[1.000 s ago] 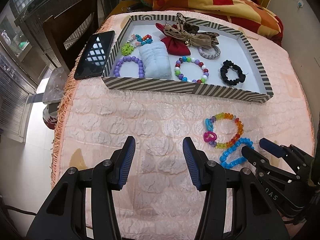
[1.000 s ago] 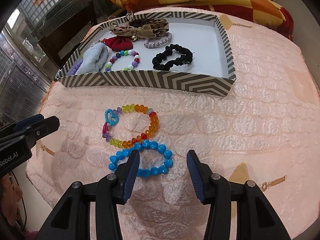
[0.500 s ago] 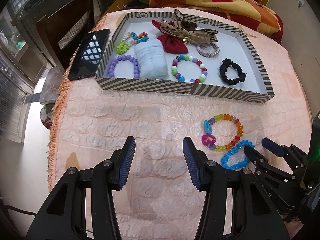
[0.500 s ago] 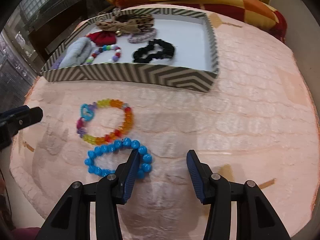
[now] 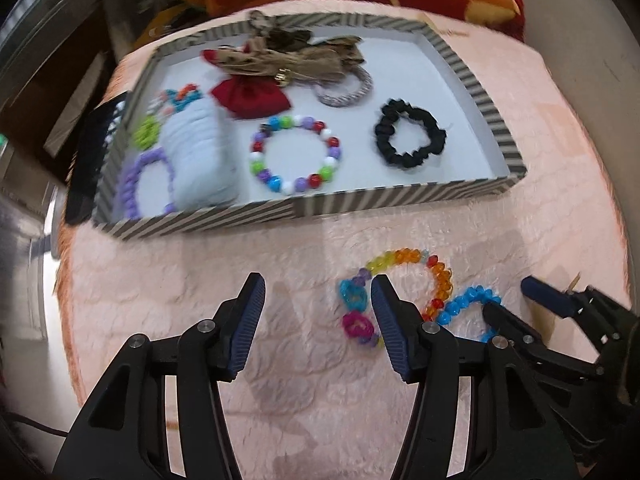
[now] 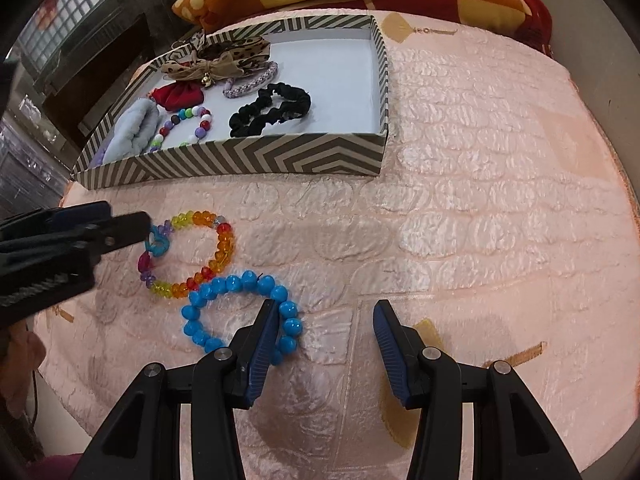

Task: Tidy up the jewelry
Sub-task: 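Grasp the rainbow bead bracelet with the left tool while the right tool grasps the blue bead bracelet, then carry both bracelets into the striped tray and open both tools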

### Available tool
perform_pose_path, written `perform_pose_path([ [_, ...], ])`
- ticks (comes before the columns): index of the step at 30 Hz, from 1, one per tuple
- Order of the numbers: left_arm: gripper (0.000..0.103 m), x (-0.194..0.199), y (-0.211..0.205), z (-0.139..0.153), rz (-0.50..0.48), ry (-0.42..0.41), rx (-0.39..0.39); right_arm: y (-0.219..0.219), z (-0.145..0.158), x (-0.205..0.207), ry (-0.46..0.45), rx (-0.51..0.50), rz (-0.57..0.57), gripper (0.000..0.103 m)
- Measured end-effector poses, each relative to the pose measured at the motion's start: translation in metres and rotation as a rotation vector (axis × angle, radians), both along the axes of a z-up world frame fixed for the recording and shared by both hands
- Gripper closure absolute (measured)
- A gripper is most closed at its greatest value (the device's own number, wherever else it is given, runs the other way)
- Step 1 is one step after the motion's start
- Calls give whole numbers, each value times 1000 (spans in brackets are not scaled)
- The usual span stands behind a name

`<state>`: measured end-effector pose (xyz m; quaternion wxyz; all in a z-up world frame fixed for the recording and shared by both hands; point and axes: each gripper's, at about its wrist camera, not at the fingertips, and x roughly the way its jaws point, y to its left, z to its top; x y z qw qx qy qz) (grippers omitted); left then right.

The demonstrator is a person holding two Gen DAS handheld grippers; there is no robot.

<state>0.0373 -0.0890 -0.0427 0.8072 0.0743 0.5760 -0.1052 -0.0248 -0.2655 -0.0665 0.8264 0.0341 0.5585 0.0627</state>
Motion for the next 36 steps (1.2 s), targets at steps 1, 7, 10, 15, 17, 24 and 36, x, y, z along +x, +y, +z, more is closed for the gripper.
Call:
perform_pose_path([
  [1, 48, 1, -2, -2, -10, 2, 8, -1, 0, 0, -1, 3, -3, 56],
  [7, 48, 9, -15, -22, -70, 42, 19, 2, -1, 5, -33, -6, -9, 56],
  [10, 64, 7, -19, -24, -98, 0, 5, 7, -3, 6, -59, -24, -11, 68],
  [15, 94, 9, -21, -23, -133, -8, -14, 2, 4, 5, -66, 35, -6, 92],
  [17, 95, 12, -18, -21, -122, 21, -57, 0, 13, 2, -82, 70, -5, 92],
  [24, 95, 10, -1, 13, -114, -7, -123, 1, 44, -3, -148, 92, 24, 93],
  [36, 95, -3, 12, 60, -94, -89, -134, 6, 79, -6, -215, 114, 70, 93],
])
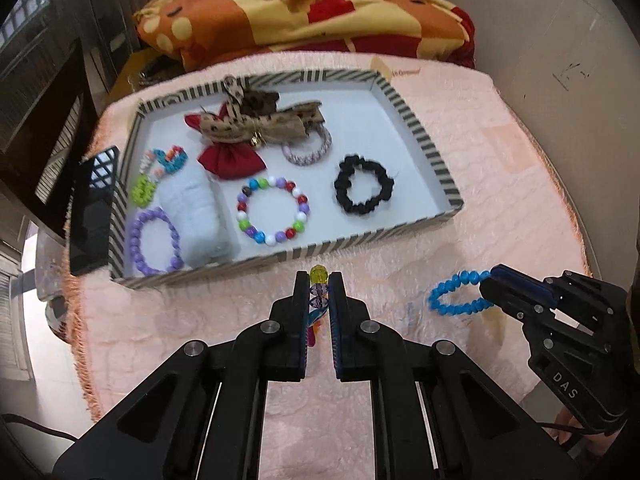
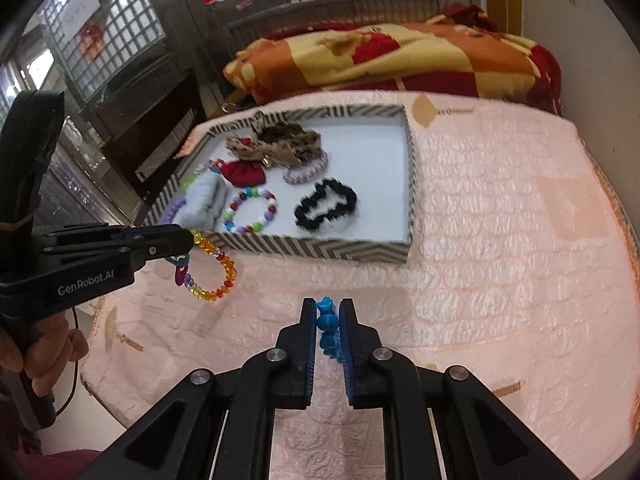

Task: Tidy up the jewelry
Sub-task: 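Carry both bracelets into the striped tray and open both tools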

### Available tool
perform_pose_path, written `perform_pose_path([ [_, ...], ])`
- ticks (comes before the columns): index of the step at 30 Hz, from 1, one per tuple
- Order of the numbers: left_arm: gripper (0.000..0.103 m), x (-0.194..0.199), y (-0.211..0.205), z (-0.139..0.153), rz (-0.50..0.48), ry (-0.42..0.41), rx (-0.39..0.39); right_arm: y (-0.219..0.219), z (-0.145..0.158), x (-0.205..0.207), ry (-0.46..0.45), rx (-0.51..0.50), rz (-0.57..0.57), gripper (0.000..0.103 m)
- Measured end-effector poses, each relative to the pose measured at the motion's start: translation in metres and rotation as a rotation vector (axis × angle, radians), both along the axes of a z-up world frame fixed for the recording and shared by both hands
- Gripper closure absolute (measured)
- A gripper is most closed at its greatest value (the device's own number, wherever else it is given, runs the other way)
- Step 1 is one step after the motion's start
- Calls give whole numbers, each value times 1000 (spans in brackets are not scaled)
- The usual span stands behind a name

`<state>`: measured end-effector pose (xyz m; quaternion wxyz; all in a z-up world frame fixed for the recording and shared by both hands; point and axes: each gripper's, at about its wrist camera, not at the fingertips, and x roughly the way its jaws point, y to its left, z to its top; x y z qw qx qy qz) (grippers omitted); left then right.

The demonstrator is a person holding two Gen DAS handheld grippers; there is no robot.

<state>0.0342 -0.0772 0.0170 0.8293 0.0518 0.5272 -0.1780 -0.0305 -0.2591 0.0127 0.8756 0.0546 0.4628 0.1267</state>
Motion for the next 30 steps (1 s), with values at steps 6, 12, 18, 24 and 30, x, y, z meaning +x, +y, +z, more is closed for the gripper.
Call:
perform_pose_path([
  [6, 95, 1, 11, 22, 19, -43, 10, -2, 18, 7, -38, 11, 3, 93],
  [12, 95, 13, 13, 37, 34, -88, 28, -5, 32, 23, -68, 9, 1, 93],
  [18, 95, 27, 7, 44, 28, -111, 48, -8, 37, 44, -74, -8, -4, 93],
  [24, 95, 39, -1, 44, 8, -118, 60, -11, 39, 67, -71, -13, -17, 93],
  [30, 95, 51, -10, 43, -23, -117, 66, -6, 39, 92, -58, -22, -17, 93],
])
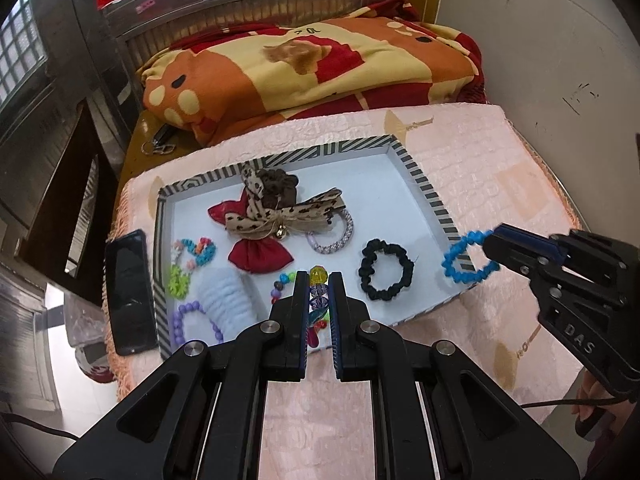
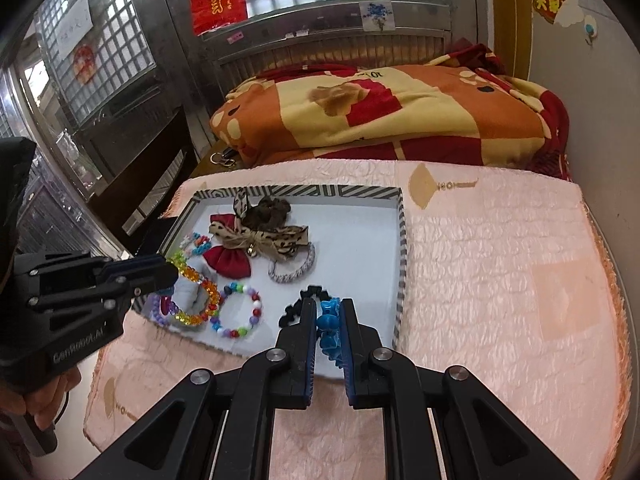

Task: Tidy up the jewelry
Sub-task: 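Carry both bracelets into the striped tray and open both tools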

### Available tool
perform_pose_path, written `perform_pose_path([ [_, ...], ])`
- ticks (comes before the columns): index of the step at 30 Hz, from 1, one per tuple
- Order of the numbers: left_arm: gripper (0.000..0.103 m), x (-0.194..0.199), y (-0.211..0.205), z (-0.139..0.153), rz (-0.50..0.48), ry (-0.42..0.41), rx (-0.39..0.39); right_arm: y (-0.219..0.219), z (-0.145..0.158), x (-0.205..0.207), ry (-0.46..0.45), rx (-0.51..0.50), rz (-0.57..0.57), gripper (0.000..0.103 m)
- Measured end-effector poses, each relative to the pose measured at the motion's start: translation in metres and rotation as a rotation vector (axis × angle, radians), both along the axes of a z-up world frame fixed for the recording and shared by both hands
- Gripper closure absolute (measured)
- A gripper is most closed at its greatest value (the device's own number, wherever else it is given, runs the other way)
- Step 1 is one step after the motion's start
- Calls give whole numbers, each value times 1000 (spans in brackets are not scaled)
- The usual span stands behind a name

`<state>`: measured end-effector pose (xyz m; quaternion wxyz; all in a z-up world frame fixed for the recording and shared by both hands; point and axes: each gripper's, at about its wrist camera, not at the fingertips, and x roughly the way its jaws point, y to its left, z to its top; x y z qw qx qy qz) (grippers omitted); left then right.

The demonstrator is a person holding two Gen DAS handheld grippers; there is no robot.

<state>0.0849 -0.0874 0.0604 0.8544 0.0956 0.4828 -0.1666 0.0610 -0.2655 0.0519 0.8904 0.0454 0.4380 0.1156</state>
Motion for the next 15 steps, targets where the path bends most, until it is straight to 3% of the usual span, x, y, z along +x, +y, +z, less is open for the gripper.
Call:
perform_pose_path([
  [15, 95, 32, -20, -22, -39, 76, -37, 12, -20, 66, 69, 3, 7, 92],
])
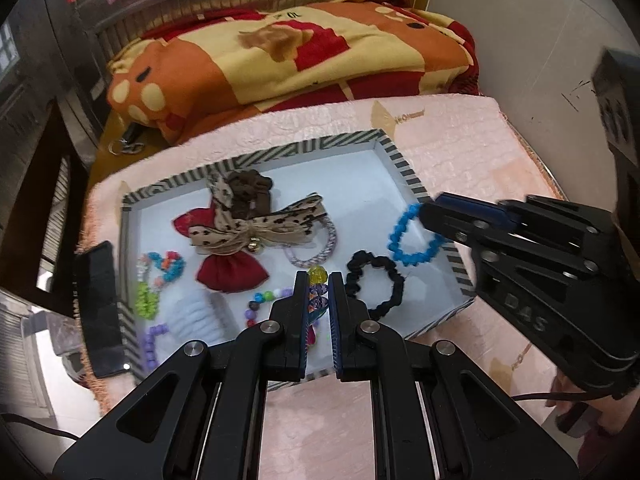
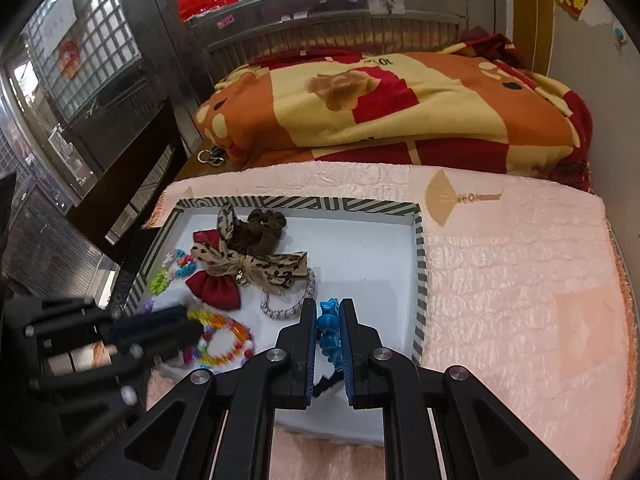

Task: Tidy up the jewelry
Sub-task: 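Carry both bracelets into the striped tray and open both tools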

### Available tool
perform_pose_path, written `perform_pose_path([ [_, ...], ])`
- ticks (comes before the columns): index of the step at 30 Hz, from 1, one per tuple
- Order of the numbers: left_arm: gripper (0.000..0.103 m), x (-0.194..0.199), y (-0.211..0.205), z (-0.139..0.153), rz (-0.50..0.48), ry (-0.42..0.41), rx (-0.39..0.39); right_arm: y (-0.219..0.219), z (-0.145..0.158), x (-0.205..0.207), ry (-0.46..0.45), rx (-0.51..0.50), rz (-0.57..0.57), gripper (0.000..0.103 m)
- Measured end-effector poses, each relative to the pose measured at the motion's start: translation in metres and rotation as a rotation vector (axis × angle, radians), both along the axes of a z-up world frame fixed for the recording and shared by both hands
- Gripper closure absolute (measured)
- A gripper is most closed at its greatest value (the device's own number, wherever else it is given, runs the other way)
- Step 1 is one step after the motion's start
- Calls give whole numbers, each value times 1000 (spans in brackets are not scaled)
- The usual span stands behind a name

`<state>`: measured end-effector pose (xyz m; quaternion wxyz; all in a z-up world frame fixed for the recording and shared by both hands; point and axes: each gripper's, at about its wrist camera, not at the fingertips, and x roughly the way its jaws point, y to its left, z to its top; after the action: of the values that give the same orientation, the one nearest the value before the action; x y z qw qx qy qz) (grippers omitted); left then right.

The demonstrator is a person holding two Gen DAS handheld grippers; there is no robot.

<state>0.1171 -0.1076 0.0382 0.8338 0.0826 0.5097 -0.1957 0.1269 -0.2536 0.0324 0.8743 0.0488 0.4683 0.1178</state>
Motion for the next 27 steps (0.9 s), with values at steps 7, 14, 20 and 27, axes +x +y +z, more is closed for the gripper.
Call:
perform_pose_path([
  [7, 95, 22, -2, -32, 22, 108, -49, 6, -30, 34, 74, 10, 24, 92],
  [14, 95, 41, 17, -63, 76, 153, 2, -9, -63, 70, 119, -30, -27, 93],
  [20, 95, 45, 16, -71, 76, 147, 19, -8, -74, 80, 107, -38, -18, 92],
  [27, 91, 48, 13, -71, 92, 118, 37, -5, -64, 71, 69, -42, -25, 63],
])
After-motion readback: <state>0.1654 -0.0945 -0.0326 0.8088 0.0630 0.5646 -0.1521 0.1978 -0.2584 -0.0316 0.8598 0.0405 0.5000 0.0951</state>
